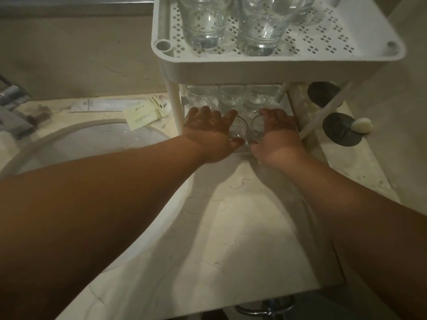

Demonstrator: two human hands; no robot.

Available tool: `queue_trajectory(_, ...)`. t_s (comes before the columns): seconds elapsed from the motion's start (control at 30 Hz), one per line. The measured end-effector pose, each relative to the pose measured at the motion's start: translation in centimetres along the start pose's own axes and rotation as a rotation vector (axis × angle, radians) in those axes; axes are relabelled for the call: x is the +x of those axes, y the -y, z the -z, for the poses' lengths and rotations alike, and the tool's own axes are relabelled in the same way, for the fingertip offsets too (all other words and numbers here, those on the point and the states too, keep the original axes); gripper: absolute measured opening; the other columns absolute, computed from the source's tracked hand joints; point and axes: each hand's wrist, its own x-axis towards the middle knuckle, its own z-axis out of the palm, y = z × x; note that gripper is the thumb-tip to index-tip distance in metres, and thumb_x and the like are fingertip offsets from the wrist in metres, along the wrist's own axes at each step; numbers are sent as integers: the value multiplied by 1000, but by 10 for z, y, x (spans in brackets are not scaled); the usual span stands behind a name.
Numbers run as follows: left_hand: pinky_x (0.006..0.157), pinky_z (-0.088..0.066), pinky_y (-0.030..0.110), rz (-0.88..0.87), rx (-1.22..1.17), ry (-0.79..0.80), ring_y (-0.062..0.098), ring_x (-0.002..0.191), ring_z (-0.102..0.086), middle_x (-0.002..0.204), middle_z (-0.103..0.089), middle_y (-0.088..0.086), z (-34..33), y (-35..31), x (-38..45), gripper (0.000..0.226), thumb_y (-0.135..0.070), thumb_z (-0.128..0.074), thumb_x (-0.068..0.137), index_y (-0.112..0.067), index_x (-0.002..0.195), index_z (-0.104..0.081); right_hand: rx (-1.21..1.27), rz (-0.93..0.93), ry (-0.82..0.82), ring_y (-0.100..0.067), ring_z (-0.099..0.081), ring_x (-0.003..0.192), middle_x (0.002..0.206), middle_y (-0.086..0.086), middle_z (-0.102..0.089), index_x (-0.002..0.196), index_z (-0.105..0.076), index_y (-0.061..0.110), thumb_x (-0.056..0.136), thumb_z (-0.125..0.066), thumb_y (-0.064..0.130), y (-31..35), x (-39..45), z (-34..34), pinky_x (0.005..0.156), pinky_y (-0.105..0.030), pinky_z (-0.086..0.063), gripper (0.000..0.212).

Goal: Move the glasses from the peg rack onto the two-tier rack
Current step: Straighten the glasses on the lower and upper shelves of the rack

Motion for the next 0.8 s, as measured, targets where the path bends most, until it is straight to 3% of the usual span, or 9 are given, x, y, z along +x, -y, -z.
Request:
queue_trajectory(0.2, 123, -2, 47, 33, -224, -54, 30, 154, -8, 165, -21, 4, -2, -5, -12, 80, -68, -35, 92, -32, 159, -10, 129, -28, -54, -31, -29, 140, 152, -6, -30, 148, -32, 25, 85, -63, 41, 4, -4, 8, 113, -46, -31, 72)
queue_trajectory(0.27, 123, -8, 43, -4, -344, -149, 28, 152, -16, 162, -29, 5, 1, -5, -25, 73, -60, -42, 95, -29, 158, -21, 137, -10, -105, -29, -30, 139, 151, -4, -34, 145, -37, 25, 87, -60, 42, 9, -1, 11, 113, -44, -30, 65)
queue_trajectory(0.33, 115, -28, 37, -61, -542, -263, 25, 141, -39, 149, -48, 5, 6, -5, -41, 60, -49, -51, 96, -24, 150, -40, 145, 22, -141, -27, -32, 138, 148, -2, -37, 142, -42, 26, 89, -58, 42, 15, 4, 12, 112, -41, -30, 57)
queue_trajectory(0.43, 90, -50, 34, -111, -689, -479, 19, 104, -62, 112, -66, 3, 13, -3, -62, 34, -33, -61, 92, -17, 122, -63, 158, 73, -153, -27, -34, 136, 146, -3, -39, 138, -47, 23, 91, -57, 41, 29, 13, 11, 111, -40, -31, 51)
queue_trajectory(0.57, 69, -52, 40, -1, -878, -604, 11, 74, -59, 83, -63, -4, 14, 7, -77, 14, -28, -57, 86, -16, 88, -63, 138, 136, -173, -30, -37, 131, 139, -5, -45, 133, -50, 22, 88, -57, 39, 50, 23, 7, 106, -42, -36, 49)
queue_trajectory(0.8, 59, -48, 43, 135, -957, -729, 17, 61, -49, 63, -51, -3, -1, 44, -86, 15, -16, -58, 80, -9, 70, -51, 144, 249, -172, -28, -37, 129, 135, -6, -50, 129, -52, 21, 88, -62, 39, 78, 41, 4, 106, -37, -34, 45)
